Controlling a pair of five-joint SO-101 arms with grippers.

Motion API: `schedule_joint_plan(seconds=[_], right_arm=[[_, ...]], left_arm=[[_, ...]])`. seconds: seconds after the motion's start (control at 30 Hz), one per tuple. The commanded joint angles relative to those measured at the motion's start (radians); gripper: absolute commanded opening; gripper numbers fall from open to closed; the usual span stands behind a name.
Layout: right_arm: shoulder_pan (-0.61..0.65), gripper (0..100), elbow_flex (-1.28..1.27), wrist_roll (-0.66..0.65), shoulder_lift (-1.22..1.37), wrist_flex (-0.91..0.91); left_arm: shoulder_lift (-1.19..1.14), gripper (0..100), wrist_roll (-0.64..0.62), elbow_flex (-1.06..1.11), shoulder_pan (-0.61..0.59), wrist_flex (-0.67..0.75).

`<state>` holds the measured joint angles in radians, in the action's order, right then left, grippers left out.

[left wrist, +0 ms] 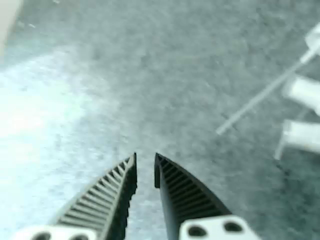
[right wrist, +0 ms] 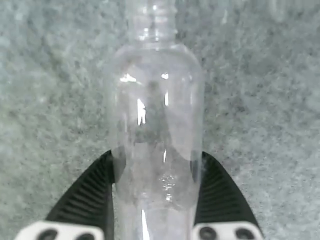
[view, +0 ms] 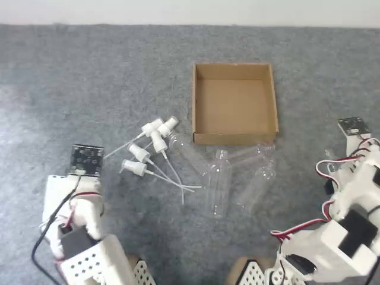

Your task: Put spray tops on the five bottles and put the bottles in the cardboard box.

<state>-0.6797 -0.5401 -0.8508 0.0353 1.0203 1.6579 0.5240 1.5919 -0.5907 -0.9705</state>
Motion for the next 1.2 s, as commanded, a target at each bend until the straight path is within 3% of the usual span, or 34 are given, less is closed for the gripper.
schedule_joint_plan(seconds=[0.0, 0.2, 0.43, 0.67, 0.87, 1.0, 1.17], right_arm=[[0.001, 3.8, 0.002, -0.015, -0.013, -0.018], [-0.007, 3.9, 0.0, -0.1, -0.013, -0.008], [-0.035, 3.9, 0.0, -0.143, -0.012, -0.01], [-0.035, 3.9, 0.0, -0.149, -0.012, -0.01], [-0.035, 3.9, 0.0, -0.149, -0.012, -0.01], [-0.035, 3.9, 0.0, -0.149, -0.012, -0.008], [-0.035, 3.9, -0.002, -0.147, -0.012, -0.008]], left_arm=[[-0.009, 6, 0.021, -0.302, -0.011, -0.169], [-0.358, 6, -0.035, -0.65, 0.072, -0.341], [-0.829, 6, -0.368, -0.926, 0.253, -0.434], [-1.04, 6, -0.612, -0.868, 0.348, -0.308], [-1.163, 6, -0.809, -0.728, 0.4, -0.046], [-1.238, 6, -0.859, -0.661, 0.408, 0.097], [-1.321, 12, -0.905, -0.685, 0.417, 0.12]])
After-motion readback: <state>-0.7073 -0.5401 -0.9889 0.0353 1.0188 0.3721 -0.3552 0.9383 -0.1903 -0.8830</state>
